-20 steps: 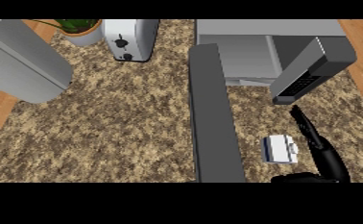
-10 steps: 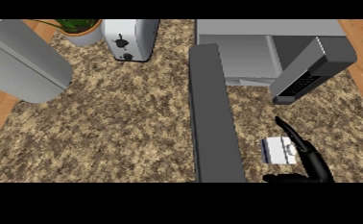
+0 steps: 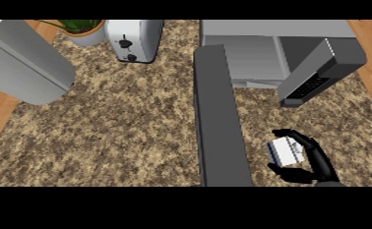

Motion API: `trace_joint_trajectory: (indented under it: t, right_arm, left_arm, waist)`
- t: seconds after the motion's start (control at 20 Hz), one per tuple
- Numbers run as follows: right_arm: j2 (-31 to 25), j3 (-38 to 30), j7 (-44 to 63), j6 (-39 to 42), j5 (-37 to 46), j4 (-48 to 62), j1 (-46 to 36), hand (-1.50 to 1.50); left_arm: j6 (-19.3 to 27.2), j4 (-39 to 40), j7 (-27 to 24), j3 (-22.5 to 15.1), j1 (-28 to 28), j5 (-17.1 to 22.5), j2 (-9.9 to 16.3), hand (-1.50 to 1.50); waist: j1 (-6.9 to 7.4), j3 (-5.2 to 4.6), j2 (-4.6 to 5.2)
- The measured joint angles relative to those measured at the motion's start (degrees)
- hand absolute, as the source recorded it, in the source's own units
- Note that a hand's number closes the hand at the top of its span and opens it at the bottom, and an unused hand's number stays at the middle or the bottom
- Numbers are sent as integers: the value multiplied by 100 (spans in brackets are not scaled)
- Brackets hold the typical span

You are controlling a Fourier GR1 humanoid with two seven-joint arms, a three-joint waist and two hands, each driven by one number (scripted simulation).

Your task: Pick up the milk, place it into the microwave and close the microwave

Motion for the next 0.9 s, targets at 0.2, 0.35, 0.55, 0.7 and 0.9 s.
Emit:
trace_joint_trajectory:
  t: [0.2,0.35,0.55,0.7,0.9]
  right_arm:
    - [-120,-6,-118,-370,232,493,-268,150]
    - [-126,46,-116,-655,372,916,-399,150]
    - [-101,-106,-71,-967,376,1418,-930,150]
    - [-36,-261,45,-1241,355,1780,-1444,150]
    - [-24,-469,-87,-1261,187,2146,-1859,150]
  left_arm:
    - [-12,47,40,7,-50,-14,-41,-150]
    - [-103,78,20,75,-58,36,-14,-150]
    - [-150,110,74,124,-135,91,-5,-150]
    - [-232,104,94,146,-147,143,34,-150]
    - [-249,144,141,159,-209,158,22,-150]
  waist:
    - [7,-8,-7]
    - [-9,-26,3]
    - [32,-9,22]
    - [98,6,45]
    - [128,20,67]
